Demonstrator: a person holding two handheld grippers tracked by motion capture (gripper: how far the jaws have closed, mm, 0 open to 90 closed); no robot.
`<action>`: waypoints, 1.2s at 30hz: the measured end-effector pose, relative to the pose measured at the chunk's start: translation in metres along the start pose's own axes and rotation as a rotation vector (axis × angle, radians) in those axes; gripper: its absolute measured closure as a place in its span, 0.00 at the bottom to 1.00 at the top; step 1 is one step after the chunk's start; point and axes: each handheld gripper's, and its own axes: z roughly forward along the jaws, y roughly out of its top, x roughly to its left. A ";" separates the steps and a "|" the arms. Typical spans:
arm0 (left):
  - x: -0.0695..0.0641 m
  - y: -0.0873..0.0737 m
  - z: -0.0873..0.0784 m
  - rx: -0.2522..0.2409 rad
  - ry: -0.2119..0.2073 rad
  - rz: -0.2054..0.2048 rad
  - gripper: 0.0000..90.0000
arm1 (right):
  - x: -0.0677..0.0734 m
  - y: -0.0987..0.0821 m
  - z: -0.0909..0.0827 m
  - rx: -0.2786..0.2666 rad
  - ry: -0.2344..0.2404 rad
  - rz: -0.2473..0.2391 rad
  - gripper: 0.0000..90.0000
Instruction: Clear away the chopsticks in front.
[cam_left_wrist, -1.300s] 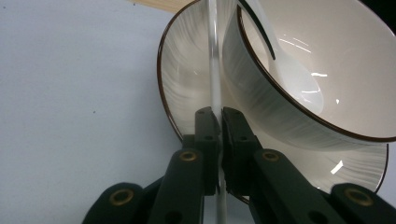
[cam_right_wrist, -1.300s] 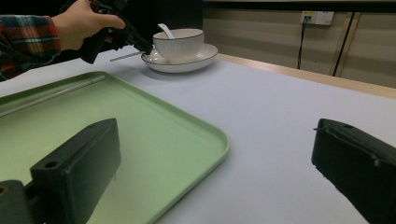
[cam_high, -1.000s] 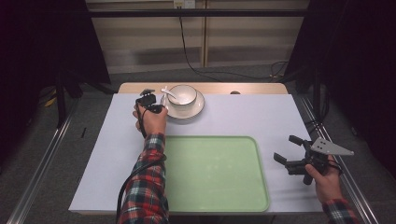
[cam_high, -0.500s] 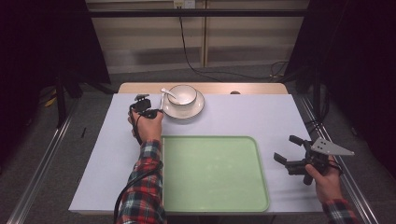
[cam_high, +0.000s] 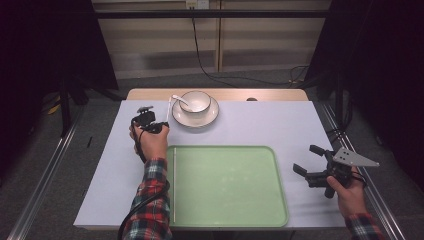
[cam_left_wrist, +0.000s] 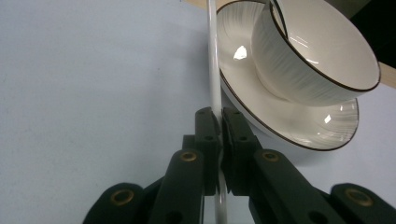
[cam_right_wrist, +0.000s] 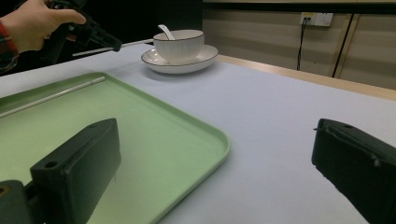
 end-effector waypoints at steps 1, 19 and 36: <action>0.000 0.000 0.000 0.000 0.000 0.000 0.96 | 0.000 0.000 0.000 0.000 -0.001 0.000 0.01; 0.011 -0.026 -0.036 -0.031 0.020 0.012 0.96 | 0.000 0.000 -0.001 0.004 0.010 0.001 0.01; 0.015 -0.055 -0.061 -0.058 -0.015 -0.007 0.96 | 0.001 0.000 0.000 0.008 0.015 -0.014 0.01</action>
